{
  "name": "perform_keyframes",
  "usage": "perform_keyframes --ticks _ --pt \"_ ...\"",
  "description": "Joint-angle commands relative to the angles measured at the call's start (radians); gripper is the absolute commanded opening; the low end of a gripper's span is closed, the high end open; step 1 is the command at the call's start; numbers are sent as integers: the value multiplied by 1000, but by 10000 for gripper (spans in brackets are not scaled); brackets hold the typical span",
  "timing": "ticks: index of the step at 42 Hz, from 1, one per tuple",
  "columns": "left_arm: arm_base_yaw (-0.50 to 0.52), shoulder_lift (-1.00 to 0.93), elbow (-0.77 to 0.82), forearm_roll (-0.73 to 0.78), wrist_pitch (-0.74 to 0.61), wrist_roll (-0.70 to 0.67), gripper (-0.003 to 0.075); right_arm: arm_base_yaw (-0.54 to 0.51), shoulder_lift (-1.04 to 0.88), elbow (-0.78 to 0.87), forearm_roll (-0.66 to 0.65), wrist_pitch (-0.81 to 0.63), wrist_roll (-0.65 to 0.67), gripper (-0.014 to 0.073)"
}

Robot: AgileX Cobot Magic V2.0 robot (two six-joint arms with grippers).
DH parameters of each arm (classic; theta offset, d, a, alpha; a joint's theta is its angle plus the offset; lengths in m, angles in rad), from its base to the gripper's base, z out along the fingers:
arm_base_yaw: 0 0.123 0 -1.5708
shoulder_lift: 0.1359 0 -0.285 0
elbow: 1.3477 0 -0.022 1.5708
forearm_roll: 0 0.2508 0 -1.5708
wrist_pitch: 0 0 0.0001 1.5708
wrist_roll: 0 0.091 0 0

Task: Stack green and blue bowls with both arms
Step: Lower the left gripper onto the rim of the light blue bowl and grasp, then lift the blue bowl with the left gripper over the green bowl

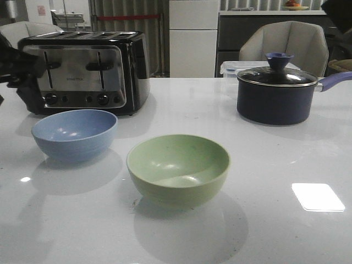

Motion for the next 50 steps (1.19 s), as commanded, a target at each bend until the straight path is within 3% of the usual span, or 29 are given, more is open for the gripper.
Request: perform_keyframes --ticks 1,10,29,50 --pt "-8 33 -78 -34 -46 -8 525 2 -1 -27 -7 -62 -12 522" --pt "-8 150 -157 -47 -61 -8 454 2 -1 -27 -7 -62 -12 522" --pt "-8 205 -187 -54 -67 -8 99 2 -1 -27 -7 -62 -12 522" --pt "-49 -39 -187 -59 93 23 93 2 -1 -27 -7 -62 -12 522"
